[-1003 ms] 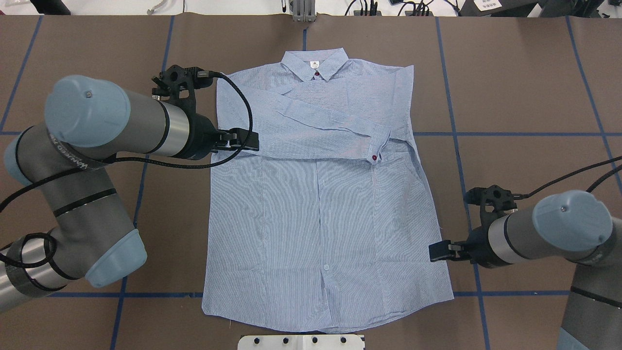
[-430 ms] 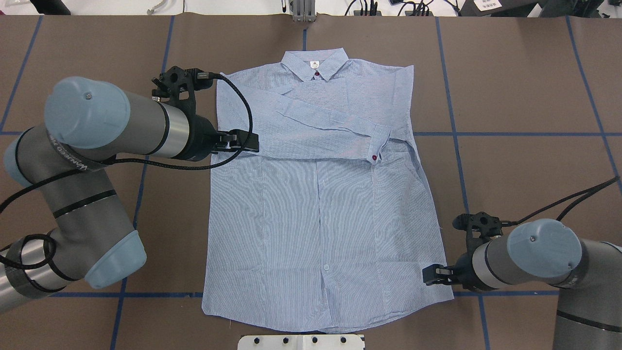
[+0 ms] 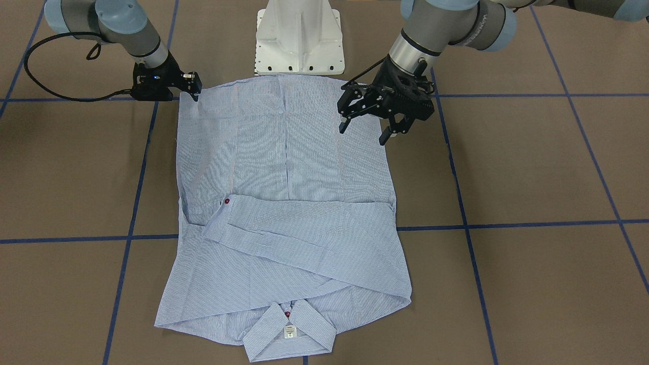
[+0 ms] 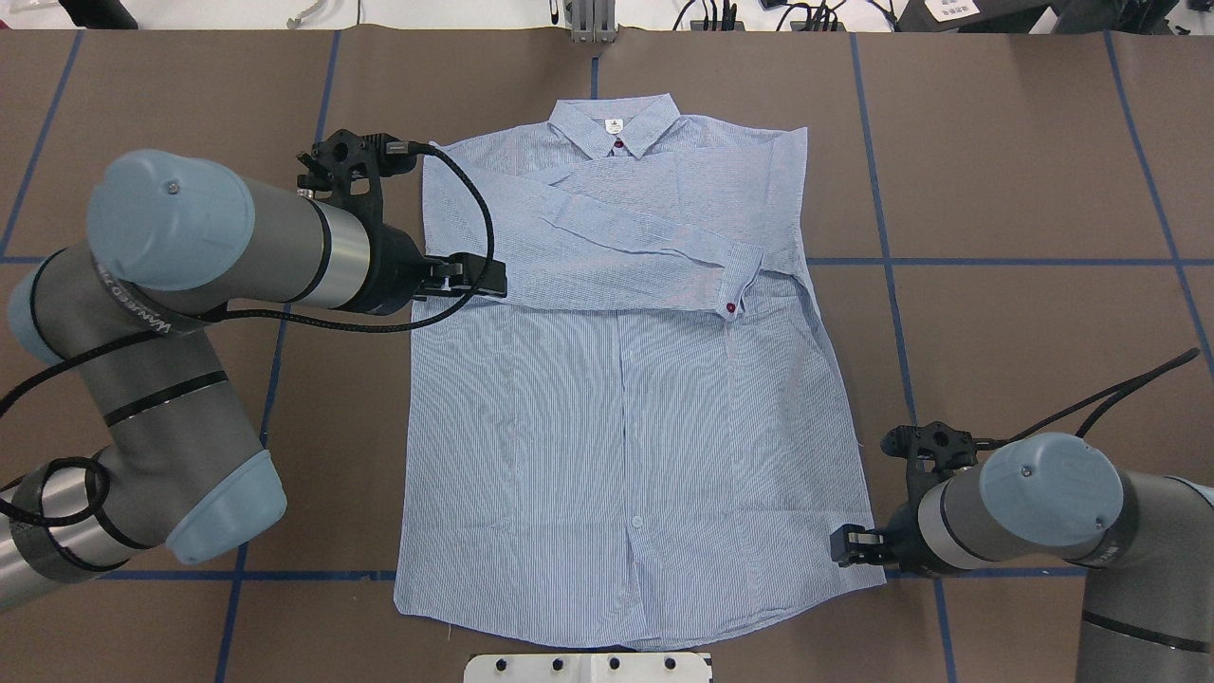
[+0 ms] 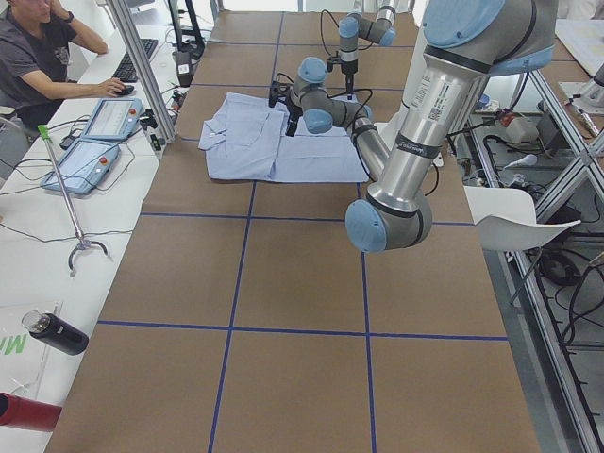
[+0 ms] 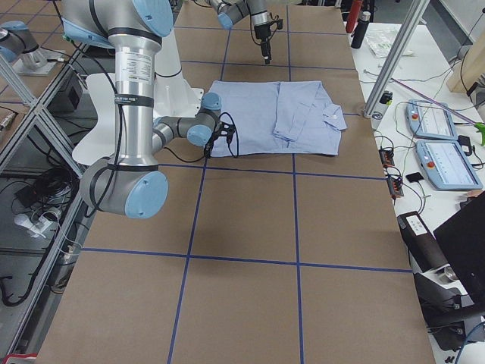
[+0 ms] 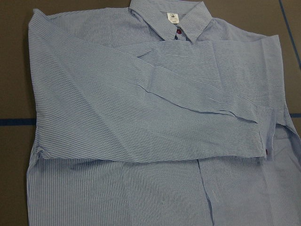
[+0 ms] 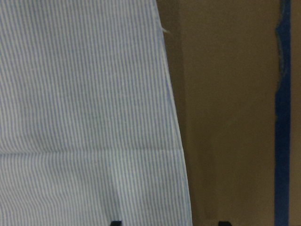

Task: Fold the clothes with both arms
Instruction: 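Move the right gripper to the hem corner while the left gripper holds the side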

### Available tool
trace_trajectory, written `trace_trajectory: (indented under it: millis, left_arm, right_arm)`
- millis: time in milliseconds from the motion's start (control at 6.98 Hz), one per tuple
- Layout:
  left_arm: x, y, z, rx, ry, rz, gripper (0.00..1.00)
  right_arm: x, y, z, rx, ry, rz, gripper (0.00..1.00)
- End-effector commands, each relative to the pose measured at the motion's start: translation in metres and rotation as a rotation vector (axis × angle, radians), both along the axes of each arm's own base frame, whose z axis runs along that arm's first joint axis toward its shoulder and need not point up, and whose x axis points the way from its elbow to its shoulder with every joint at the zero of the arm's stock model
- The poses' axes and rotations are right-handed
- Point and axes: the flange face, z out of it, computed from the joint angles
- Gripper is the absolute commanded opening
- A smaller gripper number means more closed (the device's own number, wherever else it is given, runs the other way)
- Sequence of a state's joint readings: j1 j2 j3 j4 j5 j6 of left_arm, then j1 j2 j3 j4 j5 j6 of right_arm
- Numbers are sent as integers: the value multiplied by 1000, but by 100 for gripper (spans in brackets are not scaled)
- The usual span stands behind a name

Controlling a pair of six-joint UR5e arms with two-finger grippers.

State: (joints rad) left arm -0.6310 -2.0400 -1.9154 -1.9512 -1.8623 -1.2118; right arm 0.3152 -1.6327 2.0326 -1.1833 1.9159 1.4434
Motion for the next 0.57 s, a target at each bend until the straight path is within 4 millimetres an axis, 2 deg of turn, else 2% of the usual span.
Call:
trace_trajectory:
  millis: [0,143,430]
  left_arm:
    - [1,0,0,0,-1,0,99]
    - [-1,0,0,0,1,-1,99]
    - [-1,0,0,0,1,-1,99]
  right_arm:
    - [-2,1,4,-5,7,-4,70]
    - [-3,1,4,-7,6,-7,69]
    - [-3,3,3,-12,5,-15,48]
